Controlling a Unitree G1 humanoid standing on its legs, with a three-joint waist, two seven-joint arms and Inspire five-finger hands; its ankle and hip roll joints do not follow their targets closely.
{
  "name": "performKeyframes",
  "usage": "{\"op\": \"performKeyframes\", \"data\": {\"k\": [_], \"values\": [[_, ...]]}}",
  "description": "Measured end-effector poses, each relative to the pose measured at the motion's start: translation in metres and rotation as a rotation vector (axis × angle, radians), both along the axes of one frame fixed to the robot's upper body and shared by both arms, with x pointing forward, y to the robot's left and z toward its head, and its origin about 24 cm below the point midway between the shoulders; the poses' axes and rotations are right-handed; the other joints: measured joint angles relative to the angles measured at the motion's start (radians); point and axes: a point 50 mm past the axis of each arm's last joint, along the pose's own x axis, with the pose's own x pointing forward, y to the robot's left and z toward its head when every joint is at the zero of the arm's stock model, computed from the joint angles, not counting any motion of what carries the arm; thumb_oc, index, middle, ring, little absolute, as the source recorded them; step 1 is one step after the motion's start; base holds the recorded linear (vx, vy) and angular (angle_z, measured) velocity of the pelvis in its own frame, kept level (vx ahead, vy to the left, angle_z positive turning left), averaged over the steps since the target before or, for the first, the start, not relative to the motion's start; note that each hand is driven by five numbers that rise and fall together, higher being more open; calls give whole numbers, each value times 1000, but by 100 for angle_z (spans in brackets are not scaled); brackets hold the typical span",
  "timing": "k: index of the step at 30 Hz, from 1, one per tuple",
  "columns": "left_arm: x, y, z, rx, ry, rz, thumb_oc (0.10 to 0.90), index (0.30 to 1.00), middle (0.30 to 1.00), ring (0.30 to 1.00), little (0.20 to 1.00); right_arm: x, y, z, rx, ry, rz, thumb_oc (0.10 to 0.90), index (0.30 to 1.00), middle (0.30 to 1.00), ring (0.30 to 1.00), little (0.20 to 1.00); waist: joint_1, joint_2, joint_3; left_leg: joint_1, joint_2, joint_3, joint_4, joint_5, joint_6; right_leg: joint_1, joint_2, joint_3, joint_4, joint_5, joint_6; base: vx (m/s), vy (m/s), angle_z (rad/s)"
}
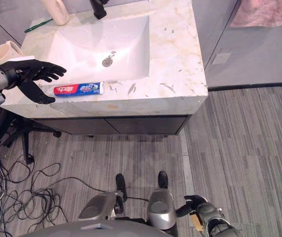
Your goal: Organize the bathroom.
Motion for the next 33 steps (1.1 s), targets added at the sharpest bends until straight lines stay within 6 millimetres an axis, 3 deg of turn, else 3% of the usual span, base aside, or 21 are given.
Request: {"op": "performKeyframes", "data": {"k": [10, 22, 23, 25, 33], "values": [[1, -3, -1, -6, -7, 3, 800, 900, 900, 900, 900, 11, -2, 5, -10, -34, -1, 800, 900, 900, 900, 900, -11, 8, 17, -36, 0, 2, 4, 9, -1, -55, -2, 9, 37, -3, -2, -22, 3, -2], [2, -1, 16, 20, -106, 20, 800, 900, 900, 900, 900, 31, -14, 19, -36, -103, -15, 800, 900, 900, 900, 900, -13, 47, 75, -81, -5, 1, 22, 20, -1, -140, -14, 16, 138, -38, -7, -6, 3, 1], [2, -1, 16, 20, -108, 23, 685, 728, 728, 728, 728, 31, -14, 19, -35, -104, -17, 800, 900, 900, 900, 900, -14, 47, 75, -81, -5, 1, 22, 20, -1, -144, -14, 16, 145, -42, -8, 0, 0, 0], [2, -1, 16, 21, -110, 23, 400, 300, 300, 300, 300, 32, -14, 20, -34, -108, -16, 800, 900, 900, 900, 900, -12, 47, 75, -85, -5, 1, 22, 20, -1, -155, -14, 18, 162, -50, -10, 0, 0, 0], [4, 3, 23, 29, -139, 64, 400, 300, 300, 300, 300, 42, -12, 23, -35, -140, -17, 800, 900, 900, 900, 900, -18, 47, 76, -95, -5, 0, 21, 29, 1, -173, -15, 17, 176, -55, -9, 0, 0, 0]]}}
